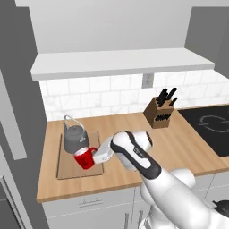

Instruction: Pick the kettle from the counter and place it on the tray. Then pick the mug from the cabinet and place it on the tray. Then close the cabinet doors.

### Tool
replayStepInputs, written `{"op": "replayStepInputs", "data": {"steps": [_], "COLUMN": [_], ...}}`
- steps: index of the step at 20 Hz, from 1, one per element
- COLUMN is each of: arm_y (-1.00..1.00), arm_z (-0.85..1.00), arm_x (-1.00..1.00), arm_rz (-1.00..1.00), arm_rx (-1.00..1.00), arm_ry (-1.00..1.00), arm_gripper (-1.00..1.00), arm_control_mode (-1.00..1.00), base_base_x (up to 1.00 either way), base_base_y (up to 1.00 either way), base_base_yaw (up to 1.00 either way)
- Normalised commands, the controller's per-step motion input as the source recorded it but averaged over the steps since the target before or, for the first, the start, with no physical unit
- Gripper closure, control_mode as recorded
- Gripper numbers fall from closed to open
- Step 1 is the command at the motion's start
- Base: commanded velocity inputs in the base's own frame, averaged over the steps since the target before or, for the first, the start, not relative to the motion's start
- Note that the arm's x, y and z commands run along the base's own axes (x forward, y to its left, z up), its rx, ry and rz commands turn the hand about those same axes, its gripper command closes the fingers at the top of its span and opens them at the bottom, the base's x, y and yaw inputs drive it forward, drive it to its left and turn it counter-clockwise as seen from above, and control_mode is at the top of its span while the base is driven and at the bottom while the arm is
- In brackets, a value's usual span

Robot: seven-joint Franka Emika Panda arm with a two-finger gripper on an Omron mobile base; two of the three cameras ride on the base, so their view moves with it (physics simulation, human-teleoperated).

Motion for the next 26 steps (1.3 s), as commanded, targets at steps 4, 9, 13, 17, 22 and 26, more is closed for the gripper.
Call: {"op": "replayStepInputs", "data": {"steps": [4, 9, 13, 17, 22, 26], "arm_y": [0.0, 0.0, 0.1, 0.16, 0.17, 0.08], "arm_z": [-0.12, -0.07, -0.13, -0.25, -0.25, -0.24], "arm_x": [0.17, 0.12, 0.09, 0.04, 0.19, 0.24], "arm_rz": [0.09, 0.07, 0.06, 0.01, 0.0, 0.0], "arm_rx": [-0.05, -0.01, 0.0, 0.0, 0.0, 0.0], "arm_ry": [0.06, 0.04, -0.08, -0.19, -0.12, 0.0], "arm_gripper": [1.0, 1.0, 1.0, 1.0, 1.0, 1.0], "arm_control_mode": [-1.0, -1.0, -1.0, -1.0, -1.0, -1.0], "base_base_x": [0.0, 0.0, 0.0, 0.0, 0.0, 0.0], "base_base_y": [0.0, 0.0, 0.0, 0.0, 0.0, 0.0], "base_base_yaw": [0.0, 0.0, 0.0, 0.0, 0.0, 0.0]}}
